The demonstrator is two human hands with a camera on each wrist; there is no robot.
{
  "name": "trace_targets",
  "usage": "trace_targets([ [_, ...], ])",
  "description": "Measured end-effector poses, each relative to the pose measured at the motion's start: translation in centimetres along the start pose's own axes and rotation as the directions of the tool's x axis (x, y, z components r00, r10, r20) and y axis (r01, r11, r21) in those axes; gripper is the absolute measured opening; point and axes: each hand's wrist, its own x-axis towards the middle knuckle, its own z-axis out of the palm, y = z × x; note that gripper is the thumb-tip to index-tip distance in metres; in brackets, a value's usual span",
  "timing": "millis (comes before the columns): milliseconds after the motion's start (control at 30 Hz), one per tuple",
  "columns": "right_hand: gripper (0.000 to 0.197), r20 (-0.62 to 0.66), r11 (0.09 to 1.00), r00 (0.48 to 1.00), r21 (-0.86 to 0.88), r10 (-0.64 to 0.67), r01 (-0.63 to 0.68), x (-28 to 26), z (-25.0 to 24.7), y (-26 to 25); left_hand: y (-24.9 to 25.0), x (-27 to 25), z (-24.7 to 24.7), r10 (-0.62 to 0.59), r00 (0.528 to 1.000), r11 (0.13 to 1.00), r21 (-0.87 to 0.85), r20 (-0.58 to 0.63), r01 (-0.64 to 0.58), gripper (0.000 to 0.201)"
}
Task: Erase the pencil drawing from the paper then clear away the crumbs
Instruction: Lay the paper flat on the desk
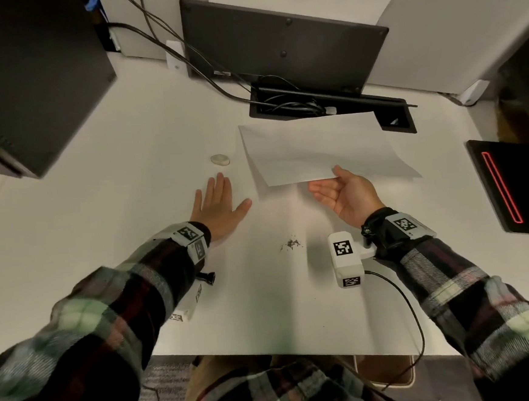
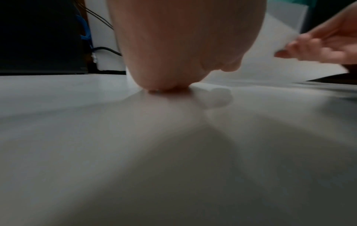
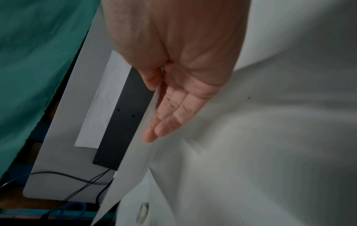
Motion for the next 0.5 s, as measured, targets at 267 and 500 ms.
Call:
trace_targets([
  [267,0.015,-0.031,0.997,0.999,-0.07,-0.038,0.036,0.4,-0.3,-0.5,5.0,-4.2,4.0,0.346,0.908,0.935,-0.172,0.237,-0.311,0.06],
  [500,0.024,-0.002,0.995,1.0,-0.104,-0.003,0.003,0.5,-0.7,0.8,1.8,-2.4,1.6,0.034,0.996,0.994,-0.101,-0.084,-0.043,0.068],
])
